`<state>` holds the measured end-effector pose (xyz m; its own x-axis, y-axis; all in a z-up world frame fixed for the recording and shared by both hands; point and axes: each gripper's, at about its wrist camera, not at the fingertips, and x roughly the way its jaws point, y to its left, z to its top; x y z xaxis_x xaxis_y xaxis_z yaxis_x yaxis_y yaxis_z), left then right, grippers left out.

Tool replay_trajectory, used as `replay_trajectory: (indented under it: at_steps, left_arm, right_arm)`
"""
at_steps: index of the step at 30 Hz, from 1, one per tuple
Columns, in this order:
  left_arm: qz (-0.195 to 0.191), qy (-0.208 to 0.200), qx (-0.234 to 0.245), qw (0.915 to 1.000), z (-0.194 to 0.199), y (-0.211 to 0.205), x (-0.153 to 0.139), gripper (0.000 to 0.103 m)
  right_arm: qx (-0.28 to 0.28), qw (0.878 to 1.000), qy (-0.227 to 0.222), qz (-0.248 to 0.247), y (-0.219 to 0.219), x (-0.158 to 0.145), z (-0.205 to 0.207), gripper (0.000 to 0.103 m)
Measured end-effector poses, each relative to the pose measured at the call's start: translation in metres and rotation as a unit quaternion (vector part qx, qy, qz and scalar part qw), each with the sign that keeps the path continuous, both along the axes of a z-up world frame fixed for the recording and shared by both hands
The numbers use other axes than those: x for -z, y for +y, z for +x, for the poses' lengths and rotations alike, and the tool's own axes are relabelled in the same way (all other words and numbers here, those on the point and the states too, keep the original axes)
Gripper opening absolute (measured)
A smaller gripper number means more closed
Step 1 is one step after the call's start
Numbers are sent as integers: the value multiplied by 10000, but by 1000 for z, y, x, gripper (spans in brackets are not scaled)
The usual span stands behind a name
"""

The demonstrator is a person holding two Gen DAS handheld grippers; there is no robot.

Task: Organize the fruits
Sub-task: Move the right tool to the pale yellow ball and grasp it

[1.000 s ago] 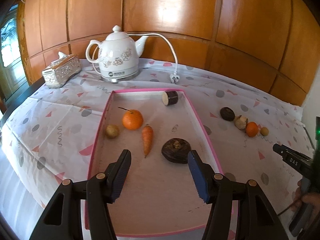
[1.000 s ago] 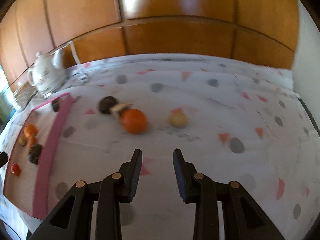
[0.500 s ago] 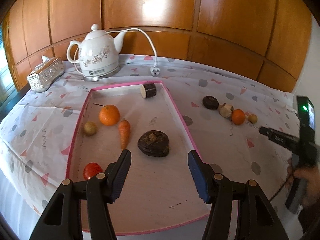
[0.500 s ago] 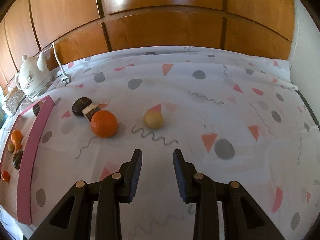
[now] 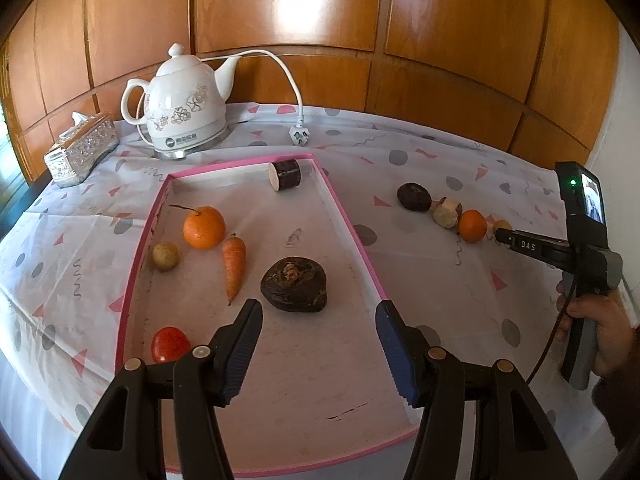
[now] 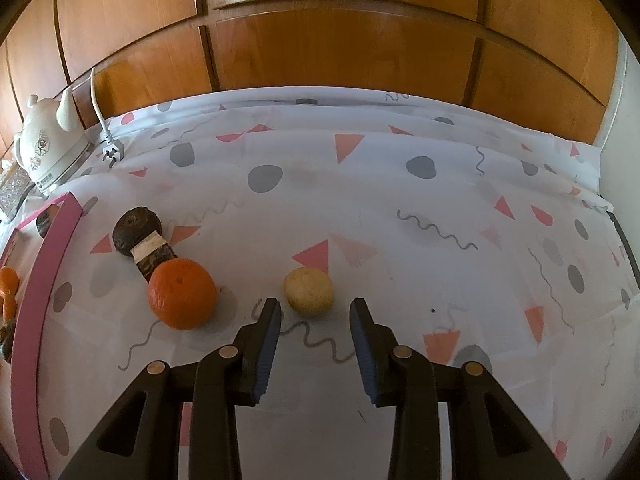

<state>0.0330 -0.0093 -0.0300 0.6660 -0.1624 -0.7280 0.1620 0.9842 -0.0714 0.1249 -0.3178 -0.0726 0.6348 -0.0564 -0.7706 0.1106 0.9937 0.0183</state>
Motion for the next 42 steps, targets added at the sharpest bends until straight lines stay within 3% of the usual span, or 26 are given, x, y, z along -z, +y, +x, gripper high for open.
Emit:
replay_trajectory:
  at_steps: [2, 22, 28, 36, 42]
  left_arm:
    - [12, 11, 21, 10000, 1, -2, 1, 60]
    - [84, 109, 242, 9996, 23, -35, -7, 60]
    - [94, 133, 222, 9996, 32, -48, -8, 60]
    - [94, 126, 165, 9997, 57, -75, -7, 60]
    - [4, 370, 133, 9992, 83, -87, 2, 58]
  right_arm:
    - [-11, 10000, 18, -21, 1, 2, 1, 23]
    - [-9, 9998, -105, 196, -7, 7, -4, 23]
    - [12, 10000, -59, -17, -2, 6, -3, 23]
    - [44, 10000, -27, -50, 8, 4, -3, 20]
    - [37, 10000, -43, -49, 7, 4, -5, 20]
